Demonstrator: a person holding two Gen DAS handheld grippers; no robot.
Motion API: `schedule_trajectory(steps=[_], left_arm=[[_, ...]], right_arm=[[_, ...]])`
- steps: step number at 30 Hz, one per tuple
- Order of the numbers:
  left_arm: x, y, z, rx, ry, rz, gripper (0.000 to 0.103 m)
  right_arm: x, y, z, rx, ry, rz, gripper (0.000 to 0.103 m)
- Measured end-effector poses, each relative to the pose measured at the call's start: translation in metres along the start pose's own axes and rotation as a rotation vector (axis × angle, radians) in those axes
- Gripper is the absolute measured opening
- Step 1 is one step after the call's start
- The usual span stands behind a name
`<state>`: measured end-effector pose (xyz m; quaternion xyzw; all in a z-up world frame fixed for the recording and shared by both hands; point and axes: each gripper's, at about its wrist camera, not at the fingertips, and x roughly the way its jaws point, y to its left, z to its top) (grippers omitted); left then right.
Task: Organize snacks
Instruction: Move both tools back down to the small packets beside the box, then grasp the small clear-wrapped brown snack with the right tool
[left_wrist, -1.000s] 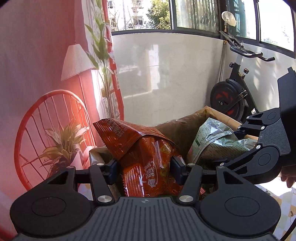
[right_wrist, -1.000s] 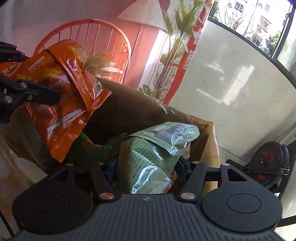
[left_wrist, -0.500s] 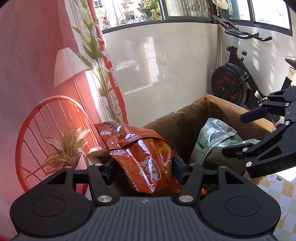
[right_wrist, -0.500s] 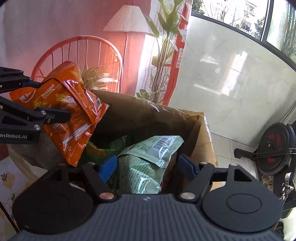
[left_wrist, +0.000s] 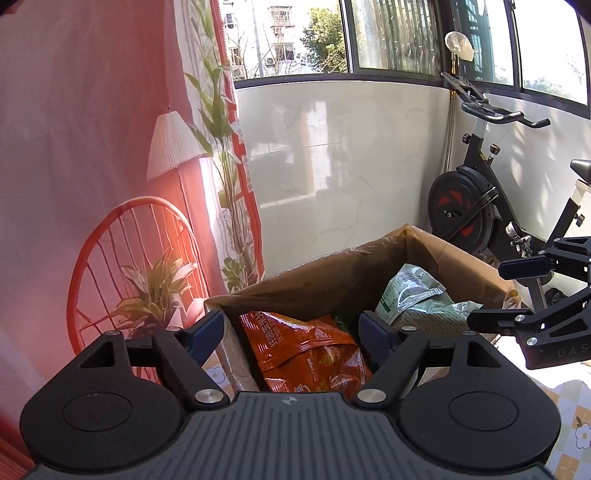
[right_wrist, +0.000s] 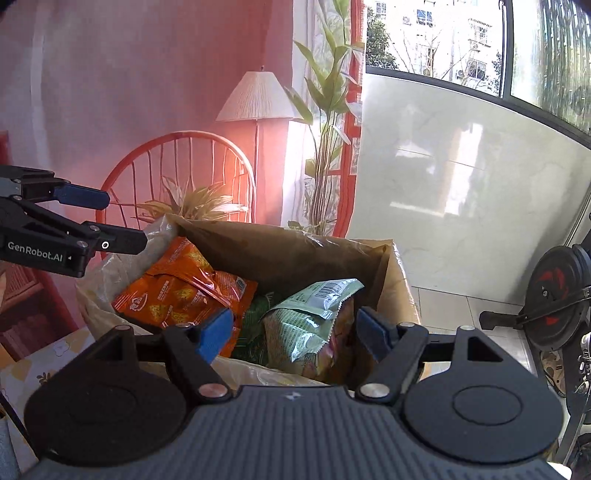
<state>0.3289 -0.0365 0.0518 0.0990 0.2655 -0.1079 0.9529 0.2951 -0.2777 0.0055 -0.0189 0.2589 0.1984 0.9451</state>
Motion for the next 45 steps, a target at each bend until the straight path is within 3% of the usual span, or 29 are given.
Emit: schedule_trajectory(steps=[6, 12, 15, 21, 26, 36, 45], left_arm=[[-0.034, 0.005, -0.035, -0.094, 0.007, 0.051, 0.082], [-0.053, 0.0, -0.08, -0.179, 0.006, 0.079, 0.082], [-0.051, -0.001, -0.102, -0.25, 0.046, 0.062, 0.082], [-0.041, -0.004, -0.142, -0.308, 0.129, 0.065, 0.077], [-0.035, 0.004, -0.164, -0.307, 0.177, 0.081, 0.07], [-0.011, 0.022, -0.187, -0.369, 0.237, 0.083, 0.069], [0.008, 0.022, -0.199, -0.401, 0.277, 0.043, 0.068]], right_arm=[[-0.03, 0.003, -0.038, 0.044, -0.074, -0.001, 0.077], [-0.043, 0.011, -0.083, 0.051, -0.068, 0.021, 0.077], [-0.041, 0.016, -0.106, 0.051, -0.034, 0.027, 0.075], [-0.029, 0.03, -0.142, 0.04, 0.033, 0.066, 0.057], [-0.01, 0.048, -0.161, 0.009, 0.085, 0.118, 0.034], [0.057, 0.078, -0.18, -0.056, 0.229, 0.221, 0.031], [0.091, 0.086, -0.187, -0.079, 0.336, 0.26, 0.027]])
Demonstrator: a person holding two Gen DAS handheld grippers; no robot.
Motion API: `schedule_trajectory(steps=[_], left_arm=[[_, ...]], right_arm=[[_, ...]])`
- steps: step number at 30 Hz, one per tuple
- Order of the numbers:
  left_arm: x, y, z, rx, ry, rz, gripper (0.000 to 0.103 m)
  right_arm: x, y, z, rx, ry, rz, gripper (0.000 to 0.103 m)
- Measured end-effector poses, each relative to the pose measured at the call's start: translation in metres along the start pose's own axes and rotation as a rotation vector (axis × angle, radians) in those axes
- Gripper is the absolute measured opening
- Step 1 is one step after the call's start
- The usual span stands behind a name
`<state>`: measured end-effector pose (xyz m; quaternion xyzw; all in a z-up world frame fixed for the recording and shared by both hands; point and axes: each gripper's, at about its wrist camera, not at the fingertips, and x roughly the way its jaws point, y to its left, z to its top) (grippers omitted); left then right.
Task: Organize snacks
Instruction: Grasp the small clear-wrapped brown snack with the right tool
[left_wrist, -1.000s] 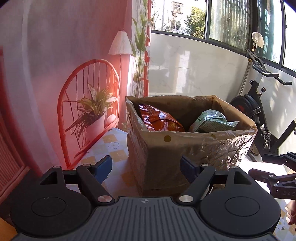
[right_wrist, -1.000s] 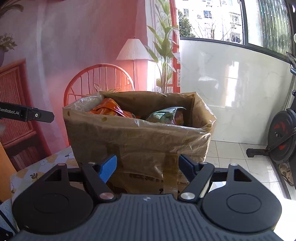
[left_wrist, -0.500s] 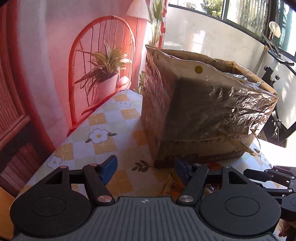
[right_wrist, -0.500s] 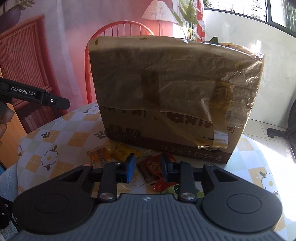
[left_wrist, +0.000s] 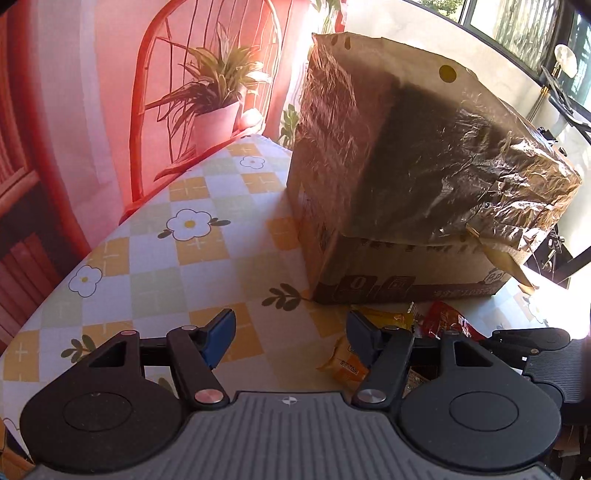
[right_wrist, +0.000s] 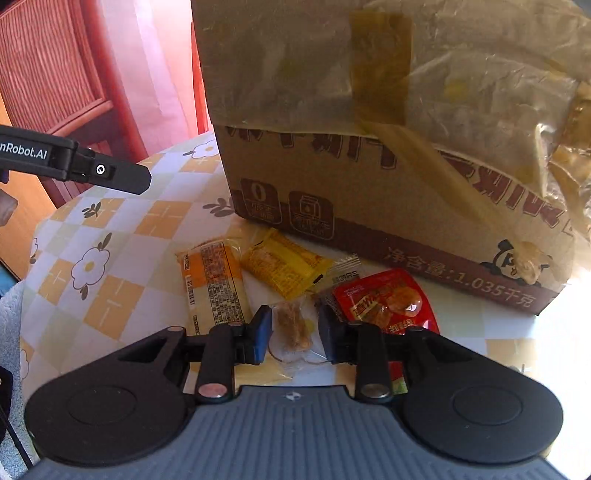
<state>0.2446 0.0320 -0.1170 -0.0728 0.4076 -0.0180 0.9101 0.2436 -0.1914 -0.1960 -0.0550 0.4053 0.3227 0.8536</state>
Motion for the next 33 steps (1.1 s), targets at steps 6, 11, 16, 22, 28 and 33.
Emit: schedule_trajectory(steps=[6, 11, 16, 22, 28, 33], left_arm=[[0.009, -0.008, -0.006, 0.001, 0.029, -0.025, 0.067], [0.014, -0.017, -0.014, 0.01, 0.057, -0.045, 0.067], [0.02, -0.039, -0.019, 0.055, 0.075, -0.077, 0.067], [0.036, -0.06, -0.014, 0.077, 0.095, -0.151, 0.063], [0.064, -0.088, -0.002, 0.208, 0.099, -0.265, 0.052], [0.08, -0.097, 0.006, 0.282, 0.093, -0.29, 0.048]], right_arm=[[0.0, -0.003, -0.006, 0.029, -0.013, 0.015, 0.021], [-0.015, -0.006, -0.019, 0.061, -0.066, 0.003, 0.018], [-0.045, -0.009, -0.034, 0.134, -0.176, -0.032, 0.018], [-0.063, -0.015, -0.048, 0.178, -0.222, -0.071, 0.018], [-0.069, -0.026, -0.059, 0.25, -0.24, -0.083, 0.018], [-0.074, -0.03, -0.066, 0.267, -0.247, -0.089, 0.018]])
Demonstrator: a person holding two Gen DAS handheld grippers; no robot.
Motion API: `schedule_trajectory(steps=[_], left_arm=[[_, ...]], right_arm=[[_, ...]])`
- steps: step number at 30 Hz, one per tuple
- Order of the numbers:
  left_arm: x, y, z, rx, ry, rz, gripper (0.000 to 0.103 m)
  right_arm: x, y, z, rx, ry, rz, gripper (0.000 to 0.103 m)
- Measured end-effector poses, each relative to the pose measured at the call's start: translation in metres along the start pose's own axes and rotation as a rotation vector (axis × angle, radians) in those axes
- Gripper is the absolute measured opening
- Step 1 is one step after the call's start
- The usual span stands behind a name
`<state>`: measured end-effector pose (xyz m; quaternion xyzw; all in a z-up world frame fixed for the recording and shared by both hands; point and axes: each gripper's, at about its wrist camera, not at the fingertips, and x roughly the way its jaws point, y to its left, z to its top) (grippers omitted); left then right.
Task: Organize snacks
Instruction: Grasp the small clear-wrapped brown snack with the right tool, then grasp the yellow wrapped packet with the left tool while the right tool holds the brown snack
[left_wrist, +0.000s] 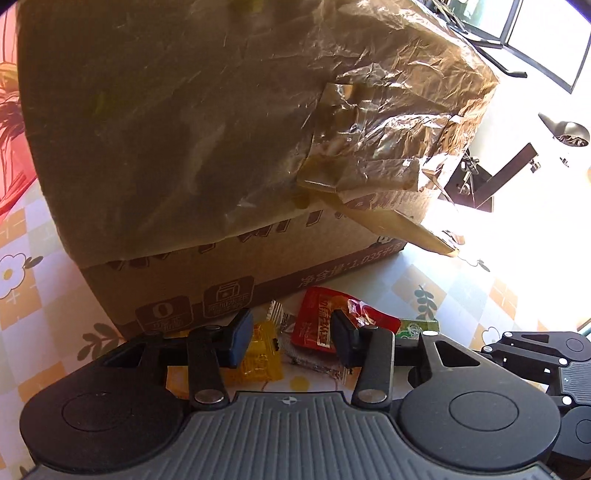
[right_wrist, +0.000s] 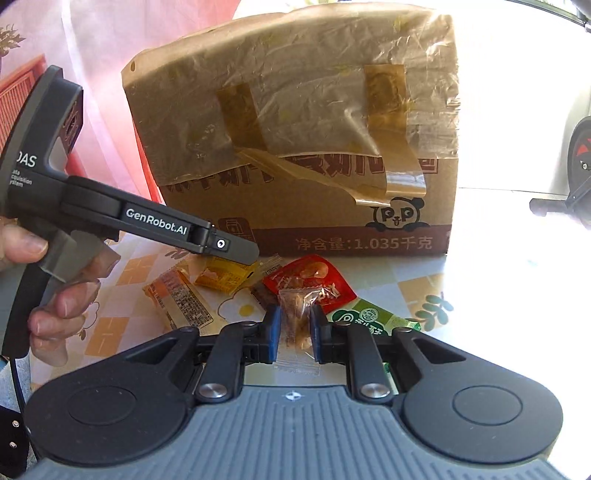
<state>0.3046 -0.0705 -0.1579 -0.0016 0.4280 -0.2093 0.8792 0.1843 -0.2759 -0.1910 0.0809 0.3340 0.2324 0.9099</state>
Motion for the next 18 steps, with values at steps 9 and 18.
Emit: schedule_trajectory(steps=[9, 18], left_arm=[[0.024, 0.005, 0.0, 0.144, 0.054, 0.026, 0.049], [0.027, 0.025, -0.013, 0.084, 0.082, 0.0, 0.049]], right_arm=[[-0.002, -0.002, 0.003, 0.009, -0.006, -0.004, 0.018], [0.0, -0.001, 0.001, 0.02, 0.001, 0.003, 0.018]])
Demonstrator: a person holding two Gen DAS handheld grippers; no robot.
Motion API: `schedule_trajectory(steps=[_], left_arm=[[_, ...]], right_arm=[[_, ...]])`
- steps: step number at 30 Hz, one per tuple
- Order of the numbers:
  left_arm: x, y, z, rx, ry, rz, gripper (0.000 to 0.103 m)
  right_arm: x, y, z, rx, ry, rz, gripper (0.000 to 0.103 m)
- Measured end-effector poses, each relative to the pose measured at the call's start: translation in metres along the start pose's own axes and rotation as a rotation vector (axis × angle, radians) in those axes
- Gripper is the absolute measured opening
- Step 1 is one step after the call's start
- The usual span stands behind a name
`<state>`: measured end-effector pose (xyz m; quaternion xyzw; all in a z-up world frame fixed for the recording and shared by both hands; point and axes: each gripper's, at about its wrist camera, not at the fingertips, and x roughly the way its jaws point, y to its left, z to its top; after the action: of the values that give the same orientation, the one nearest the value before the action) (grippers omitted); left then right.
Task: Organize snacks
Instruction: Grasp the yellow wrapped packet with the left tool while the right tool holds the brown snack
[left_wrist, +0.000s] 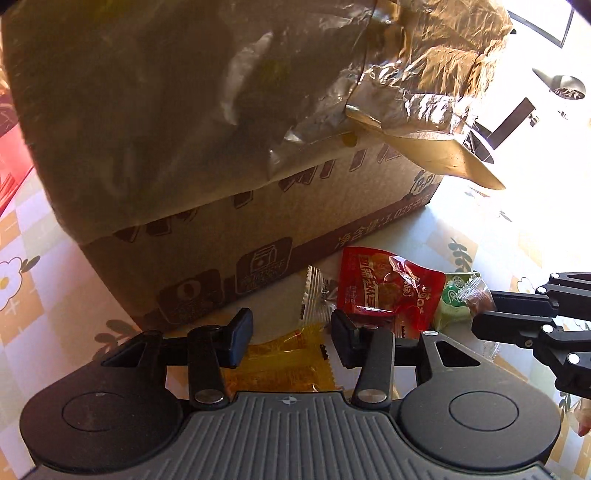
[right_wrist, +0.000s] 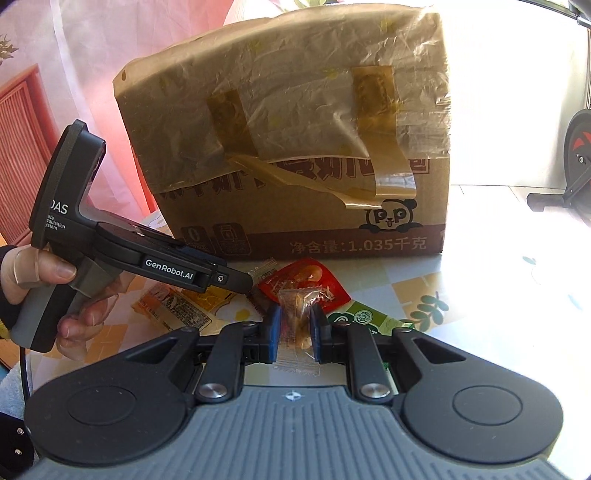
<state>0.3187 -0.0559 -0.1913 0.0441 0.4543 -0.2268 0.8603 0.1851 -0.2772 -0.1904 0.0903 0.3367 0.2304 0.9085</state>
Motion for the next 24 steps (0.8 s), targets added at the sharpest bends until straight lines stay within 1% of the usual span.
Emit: schedule_trajectory(steps=[2, 5, 10, 15, 20, 24], left_arm=[[-0.005, 0.0, -0.005, -0.006, -0.006, -0.013, 0.049], [-0.014, -0.002, -0.018, 0.003, -0.004, -0.003, 0.05], [-0.025, 0.001, -0.039, -0.024, -0.005, 0.008, 0.05], [-0.033, 0.007, -0.052, 0.003, -0.016, 0.045, 0.05], [-0.046, 0.019, -0.056, 0.03, -0.018, 0.071, 0.05], [-0.055, 0.012, -0.059, 0.104, -0.025, 0.081, 0.051]], right_arm=[[0.0, 0.001, -0.001, 0.0, 0.0, 0.004, 0.018], [0.001, 0.004, -0.002, -0.007, 0.001, 0.01, 0.018], [-0.001, 0.01, -0.004, -0.018, 0.001, 0.022, 0.018], [-0.003, 0.015, -0.007, -0.027, 0.001, 0.028, 0.018], [-0.004, 0.018, -0.006, -0.029, -0.003, 0.03, 0.018], [-0.005, 0.02, -0.006, -0.032, -0.006, 0.033, 0.018]])
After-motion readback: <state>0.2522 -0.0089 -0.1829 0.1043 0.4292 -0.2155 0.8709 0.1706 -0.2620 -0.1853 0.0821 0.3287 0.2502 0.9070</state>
